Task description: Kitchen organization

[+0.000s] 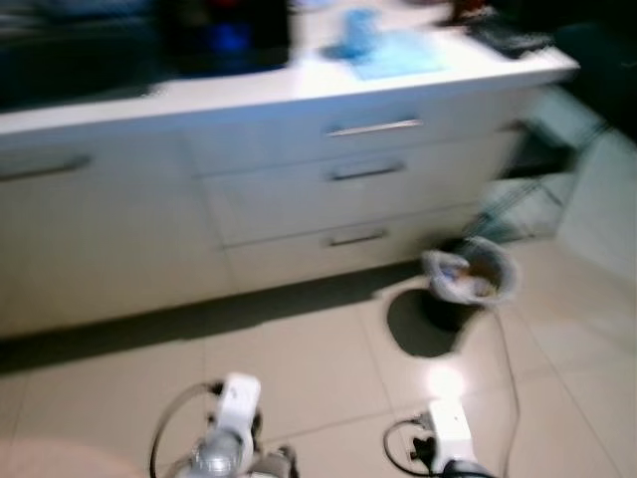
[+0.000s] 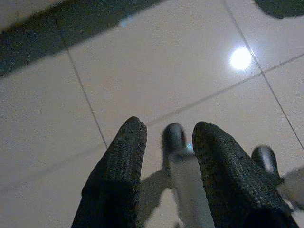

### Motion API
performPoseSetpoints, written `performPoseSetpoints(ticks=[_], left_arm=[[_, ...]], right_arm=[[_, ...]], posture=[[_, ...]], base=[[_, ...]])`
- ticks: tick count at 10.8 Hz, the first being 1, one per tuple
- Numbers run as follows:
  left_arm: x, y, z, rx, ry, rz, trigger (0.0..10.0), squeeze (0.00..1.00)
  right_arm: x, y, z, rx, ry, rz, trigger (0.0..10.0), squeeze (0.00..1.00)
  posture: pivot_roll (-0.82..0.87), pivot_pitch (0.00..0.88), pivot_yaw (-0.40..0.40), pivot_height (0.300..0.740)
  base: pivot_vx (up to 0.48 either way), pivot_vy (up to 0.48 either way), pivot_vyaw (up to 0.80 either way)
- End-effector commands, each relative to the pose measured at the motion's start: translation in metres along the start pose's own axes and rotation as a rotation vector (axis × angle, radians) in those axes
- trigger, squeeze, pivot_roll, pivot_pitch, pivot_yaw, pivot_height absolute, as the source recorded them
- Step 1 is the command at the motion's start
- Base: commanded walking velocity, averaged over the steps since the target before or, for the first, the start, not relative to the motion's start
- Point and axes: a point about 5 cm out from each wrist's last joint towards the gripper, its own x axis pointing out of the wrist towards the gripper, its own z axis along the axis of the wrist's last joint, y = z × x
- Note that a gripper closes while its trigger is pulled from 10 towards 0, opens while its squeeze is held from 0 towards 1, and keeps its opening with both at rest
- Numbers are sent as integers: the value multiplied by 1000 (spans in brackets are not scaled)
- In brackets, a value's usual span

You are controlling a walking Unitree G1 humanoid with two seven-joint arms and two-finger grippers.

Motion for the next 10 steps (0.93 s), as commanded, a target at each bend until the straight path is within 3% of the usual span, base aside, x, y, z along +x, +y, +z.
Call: performPoseSetpoints(ticks=[1, 2, 6, 10], left_arm=[[0, 4, -1, 7, 10, 10, 10000, 0], [0, 4, 0, -5, 3, 13, 10000, 0], [0, 4, 1, 1, 5, 13, 10000, 0], [0, 4, 0, -4, 11, 14, 10000, 0]], right_arm=[[0, 5, -4, 7, 18, 11, 10000, 0], [0, 5, -5, -2, 23, 17, 10000, 0], [1, 8, -1, 5, 8, 26, 10000, 0], [2, 8, 0, 3, 10, 37, 10000, 0]], posture=[[64, 155, -16, 740], [69, 159, -21, 740], [72, 164, -22, 740], [66, 165, -21, 740]], base=[[0, 0, 800], [0, 0, 800], [0, 0, 0], [0, 290, 0]])
